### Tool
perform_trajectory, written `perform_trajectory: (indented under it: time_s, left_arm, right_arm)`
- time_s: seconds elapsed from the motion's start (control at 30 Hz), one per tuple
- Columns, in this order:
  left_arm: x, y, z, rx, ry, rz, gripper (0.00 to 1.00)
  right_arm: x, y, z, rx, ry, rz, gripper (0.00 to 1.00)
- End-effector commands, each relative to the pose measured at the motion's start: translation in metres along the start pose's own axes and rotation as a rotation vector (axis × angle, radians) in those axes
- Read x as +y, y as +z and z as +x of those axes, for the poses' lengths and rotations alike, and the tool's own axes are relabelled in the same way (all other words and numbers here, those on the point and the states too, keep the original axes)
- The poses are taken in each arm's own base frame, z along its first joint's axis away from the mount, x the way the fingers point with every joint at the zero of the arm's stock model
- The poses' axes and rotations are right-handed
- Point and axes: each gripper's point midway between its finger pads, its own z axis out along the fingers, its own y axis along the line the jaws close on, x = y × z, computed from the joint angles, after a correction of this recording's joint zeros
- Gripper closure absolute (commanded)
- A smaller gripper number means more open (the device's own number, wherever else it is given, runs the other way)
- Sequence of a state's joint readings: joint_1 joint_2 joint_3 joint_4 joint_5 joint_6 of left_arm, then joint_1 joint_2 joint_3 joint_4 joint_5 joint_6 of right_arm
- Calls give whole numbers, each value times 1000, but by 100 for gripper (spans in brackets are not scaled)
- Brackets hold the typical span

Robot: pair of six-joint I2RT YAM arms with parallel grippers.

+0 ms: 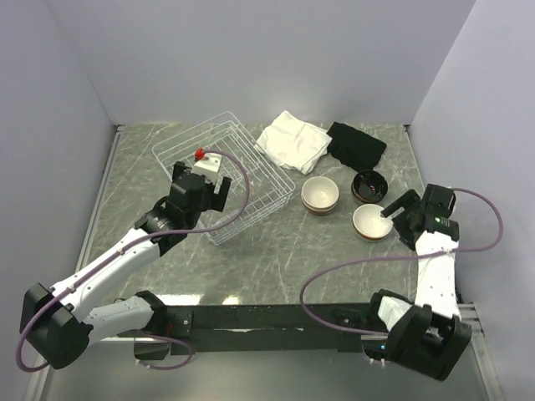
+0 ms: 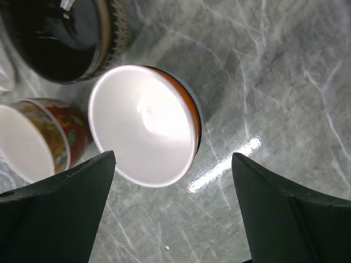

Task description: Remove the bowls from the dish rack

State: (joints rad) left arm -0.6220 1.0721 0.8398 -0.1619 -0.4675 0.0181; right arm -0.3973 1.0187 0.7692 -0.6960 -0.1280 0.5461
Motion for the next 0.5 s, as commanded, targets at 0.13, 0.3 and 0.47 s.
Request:
perform_trajectory:
  time_s: [0.13,0.3,0.47]
  left_arm:
    - [-11,-22,-27,-53,-159,71,1]
    - [5,-47,-38,-82,-255,40,1]
    - [25,-75,-30,-65,-373,-14,1]
  right_arm:
    - [37,-61,-27,-181,-100,-104,2]
    - [59,-101,-39,-313,-247,-134,0]
    - [90,-138,-31,-373,-352,-270,0]
